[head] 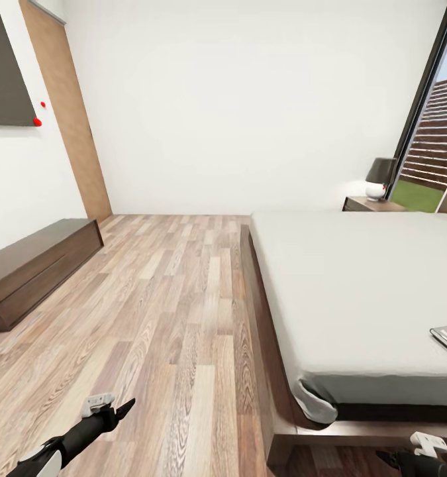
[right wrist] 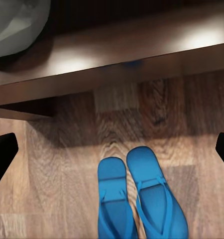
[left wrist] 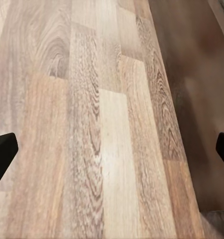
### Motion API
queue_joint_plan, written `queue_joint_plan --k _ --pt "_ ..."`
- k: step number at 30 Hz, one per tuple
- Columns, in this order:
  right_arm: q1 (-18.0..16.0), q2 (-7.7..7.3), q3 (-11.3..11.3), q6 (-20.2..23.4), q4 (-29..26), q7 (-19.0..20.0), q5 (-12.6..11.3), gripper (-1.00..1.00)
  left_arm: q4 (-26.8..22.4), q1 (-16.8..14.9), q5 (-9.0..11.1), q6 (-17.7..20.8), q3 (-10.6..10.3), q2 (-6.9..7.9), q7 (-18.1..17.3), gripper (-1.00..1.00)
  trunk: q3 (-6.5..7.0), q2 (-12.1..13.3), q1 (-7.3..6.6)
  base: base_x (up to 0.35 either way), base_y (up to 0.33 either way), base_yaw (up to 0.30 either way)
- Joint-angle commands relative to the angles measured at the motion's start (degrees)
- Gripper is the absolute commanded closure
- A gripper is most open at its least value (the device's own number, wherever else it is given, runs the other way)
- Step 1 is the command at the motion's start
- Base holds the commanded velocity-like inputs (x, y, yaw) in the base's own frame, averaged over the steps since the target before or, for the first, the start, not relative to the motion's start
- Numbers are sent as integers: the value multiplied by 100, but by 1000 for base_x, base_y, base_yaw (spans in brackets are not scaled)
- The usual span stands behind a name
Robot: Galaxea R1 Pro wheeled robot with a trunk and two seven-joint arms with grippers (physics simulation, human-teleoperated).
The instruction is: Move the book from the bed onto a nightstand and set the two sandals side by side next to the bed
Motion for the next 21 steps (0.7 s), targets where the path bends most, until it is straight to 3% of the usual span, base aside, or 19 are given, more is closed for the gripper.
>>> queue_joint_plan --k 1,11,21 --pt "-2 -4 22 48 -6 14 -59 -100 9 -4 22 -6 3 -5 -20 -100 13 39 -24 0 0 0" --pt "-2 3 22 50 -4 14 -59 -100 9 -4 22 -6 8 -26 -2 -100 193 440 -243 0 0 0" --pt "-2 113 22 48 -6 6 -59 -100 9 -4 22 -6 7 -26 0 -100 372 841 -463 0 0 0"
